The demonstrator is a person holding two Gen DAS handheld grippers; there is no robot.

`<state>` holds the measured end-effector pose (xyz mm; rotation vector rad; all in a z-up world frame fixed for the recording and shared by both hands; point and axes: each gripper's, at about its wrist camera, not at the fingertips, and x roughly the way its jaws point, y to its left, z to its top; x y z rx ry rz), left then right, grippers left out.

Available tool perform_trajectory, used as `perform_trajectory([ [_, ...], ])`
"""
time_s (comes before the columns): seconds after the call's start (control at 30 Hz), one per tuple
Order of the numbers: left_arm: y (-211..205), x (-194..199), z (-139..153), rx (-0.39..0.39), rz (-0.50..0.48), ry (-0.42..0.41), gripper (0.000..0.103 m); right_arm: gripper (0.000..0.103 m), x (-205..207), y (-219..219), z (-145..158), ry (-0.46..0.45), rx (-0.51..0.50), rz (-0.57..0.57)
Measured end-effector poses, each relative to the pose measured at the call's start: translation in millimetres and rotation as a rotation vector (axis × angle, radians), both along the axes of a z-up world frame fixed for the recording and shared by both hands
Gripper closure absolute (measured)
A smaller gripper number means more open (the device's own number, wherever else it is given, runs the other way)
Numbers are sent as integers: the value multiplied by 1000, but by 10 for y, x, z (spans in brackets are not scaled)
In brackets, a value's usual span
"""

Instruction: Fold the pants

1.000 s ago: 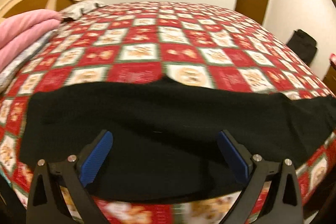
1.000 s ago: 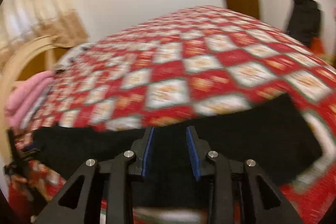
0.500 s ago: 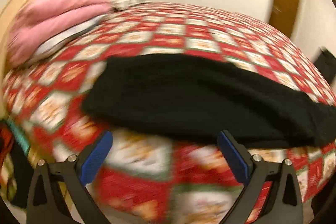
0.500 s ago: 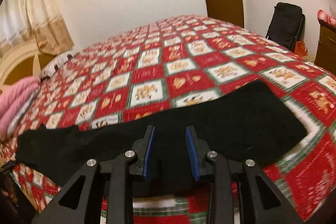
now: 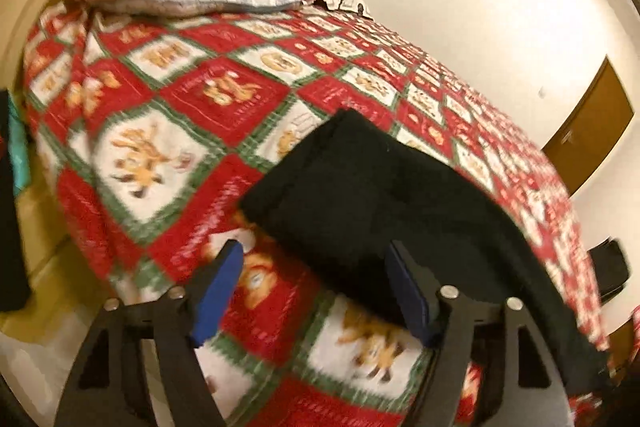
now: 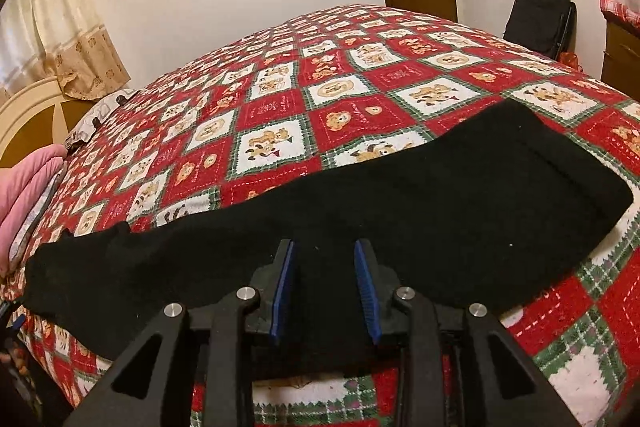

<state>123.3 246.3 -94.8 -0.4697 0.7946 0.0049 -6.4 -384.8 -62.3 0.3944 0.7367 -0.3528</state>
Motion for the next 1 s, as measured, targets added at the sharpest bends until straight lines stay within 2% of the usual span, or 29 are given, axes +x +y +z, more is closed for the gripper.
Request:
perform_trajectory([
  [0.07,41,36,-65,-80,0,11,29,70,-4,3,-2,1,-1,1],
  [0.1,29,19,-55,-88,4,5,29,69,-4,3,-4,1,-2,3],
  [0.23,-58,25,15,-7,14,-22,29,67,20,16,-17,12,-18,13],
  [0.33,-59,77,25,-14,37,-15,47,63,32,34,-11,11,-19,22],
  [0.4,-64,56,70,14,59,-38,52,62,38,50,-15,14,-27,23],
  [0.5,-56,56,71,32,47,-38,67,61,46,49,-14,14,-25,24],
  [0.6,22,73,44,6,54,-37,85,60,48,58,-18,12,-24,25],
  [0.63,39,88,39,-1,54,-36,88,60,48,50,-17,14,-25,24],
  [0.7,49,127,50,5,57,-33,92,60,58,44,-15,15,-28,24],
  [0.8,8,158,156,88,63,-38,94,60,60,40,-15,14,-25,25],
  [0.9,43,181,247,140,96,-46,94,60,63,38,-13,15,-22,24],
  [1.0,155,195,279,144,125,-37,94,59,63,44,-8,17,-21,24],
])
